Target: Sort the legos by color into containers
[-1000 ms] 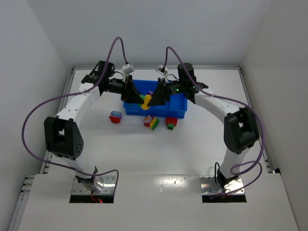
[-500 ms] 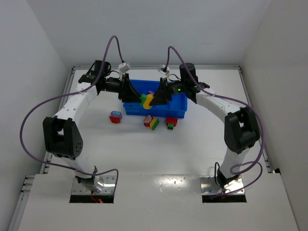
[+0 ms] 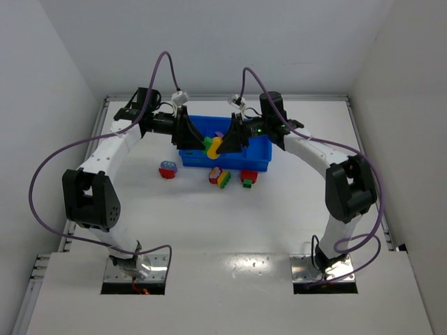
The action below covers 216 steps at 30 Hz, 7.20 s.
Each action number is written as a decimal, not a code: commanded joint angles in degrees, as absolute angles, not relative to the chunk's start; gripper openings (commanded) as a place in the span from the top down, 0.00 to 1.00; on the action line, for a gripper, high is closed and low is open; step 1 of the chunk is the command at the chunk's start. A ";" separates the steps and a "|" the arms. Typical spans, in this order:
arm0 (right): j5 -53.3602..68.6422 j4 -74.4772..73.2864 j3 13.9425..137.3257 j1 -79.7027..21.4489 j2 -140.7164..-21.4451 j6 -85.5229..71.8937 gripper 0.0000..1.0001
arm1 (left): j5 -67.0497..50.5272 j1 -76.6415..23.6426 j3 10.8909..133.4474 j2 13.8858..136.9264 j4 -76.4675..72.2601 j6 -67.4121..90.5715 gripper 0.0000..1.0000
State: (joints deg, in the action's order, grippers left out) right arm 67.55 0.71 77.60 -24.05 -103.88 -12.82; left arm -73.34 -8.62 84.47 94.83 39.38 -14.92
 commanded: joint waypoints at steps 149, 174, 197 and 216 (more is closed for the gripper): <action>-7.04 -16.17 47.64 -8.88 -60.64 -3.43 0.28 | 19.43 -54.94 75.76 111.09 14.06 38.67 0.33; -2.46 -16.70 46.05 -6.77 -60.64 -3.96 0.28 | 15.64 -52.03 79.71 116.37 11.07 39.81 0.38; 0.26 -16.70 44.47 -6.24 -60.64 -4.48 0.28 | 21.71 -52.03 83.58 119.28 11.60 38.59 0.80; 55.26 -15.13 52.55 -4.48 -71.18 -19.15 0.12 | 5.45 -51.50 50.10 73.84 4.31 0.63 1.00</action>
